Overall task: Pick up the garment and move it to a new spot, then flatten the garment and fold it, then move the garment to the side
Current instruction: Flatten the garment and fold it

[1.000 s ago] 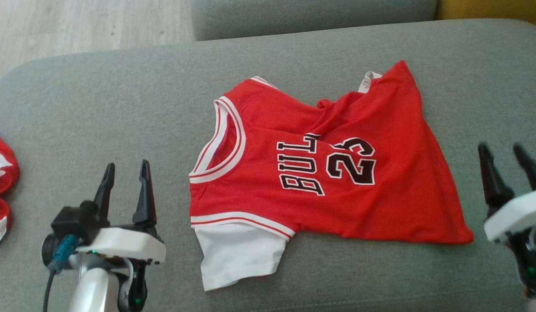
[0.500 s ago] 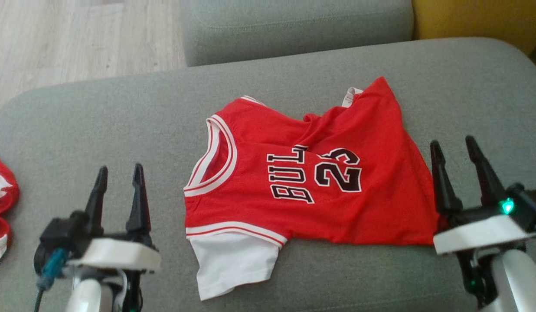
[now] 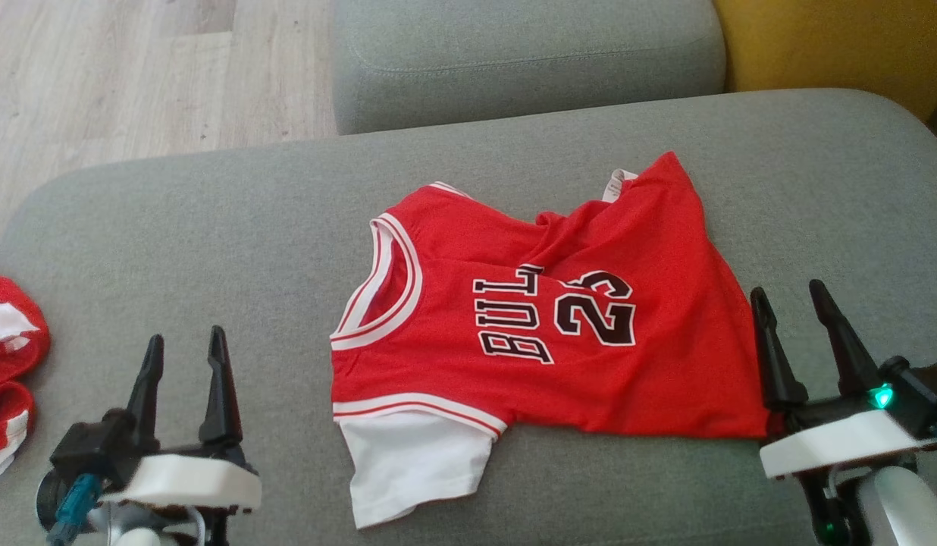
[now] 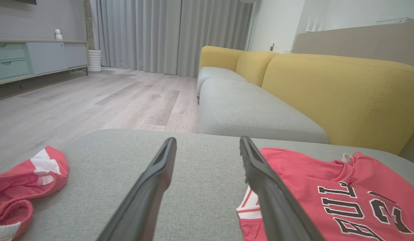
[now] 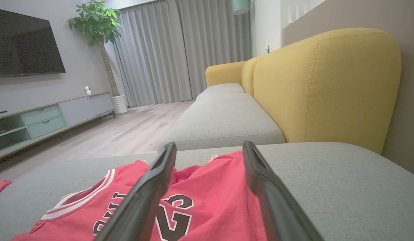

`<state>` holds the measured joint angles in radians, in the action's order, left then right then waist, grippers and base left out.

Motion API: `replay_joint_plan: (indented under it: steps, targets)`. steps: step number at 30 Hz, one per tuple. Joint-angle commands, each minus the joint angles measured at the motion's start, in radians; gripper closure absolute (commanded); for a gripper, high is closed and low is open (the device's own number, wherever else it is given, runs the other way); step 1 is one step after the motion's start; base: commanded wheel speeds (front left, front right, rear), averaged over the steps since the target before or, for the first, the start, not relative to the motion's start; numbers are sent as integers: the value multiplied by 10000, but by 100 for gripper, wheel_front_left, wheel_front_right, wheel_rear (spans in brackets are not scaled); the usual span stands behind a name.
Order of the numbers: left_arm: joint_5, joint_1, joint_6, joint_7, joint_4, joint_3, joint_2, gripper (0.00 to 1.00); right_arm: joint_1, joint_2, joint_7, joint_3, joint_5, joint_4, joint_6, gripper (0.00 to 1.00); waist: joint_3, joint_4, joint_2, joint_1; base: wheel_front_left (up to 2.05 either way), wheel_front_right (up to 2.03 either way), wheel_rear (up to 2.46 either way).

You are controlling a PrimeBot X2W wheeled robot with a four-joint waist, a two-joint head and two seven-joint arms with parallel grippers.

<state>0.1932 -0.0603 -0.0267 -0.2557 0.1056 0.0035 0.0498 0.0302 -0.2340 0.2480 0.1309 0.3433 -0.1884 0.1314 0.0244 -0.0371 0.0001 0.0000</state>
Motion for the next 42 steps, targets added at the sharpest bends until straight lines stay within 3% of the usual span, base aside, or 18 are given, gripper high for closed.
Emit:
replay_joint_plan:
  steps: [1,17,20,22,28,32,42]
  targets:
    - [-130,248,26,-61,-362,345,18,0,377,-219,121,231,77,282,-7,0,6,19,-1,0,0,0,0]
    - [-148,197,75,-61,-234,233,7,0,404,-426,130,-55,103,179,-7,0,53,108,-1,0,0,0,0]
    - [-45,101,-76,26,3,-22,6,0,318,-575,-532,-411,188,-76,-7,0,74,108,-1,0,0,0,0]
    - [320,18,-320,760,159,-355,6,0,269,-744,-1115,-711,209,-147,-7,0,85,124,-1,0,0,0,0]
    - [1097,-391,-679,4492,-91,-1341,162,0,-87,-1106,-4178,-1170,437,-474,-7,0,2,167,-1,0,0,0,0]
    - [1620,-587,-816,6142,-596,-1873,219,0,-242,-917,-5916,-1416,702,-616,-7,0,-120,205,-1,0,0,0,0]
    - [1783,-447,-644,7447,-444,-2236,264,0,420,-77,-7623,-2040,420,-1268,-7,0,-594,177,-1,0,0,0,0]
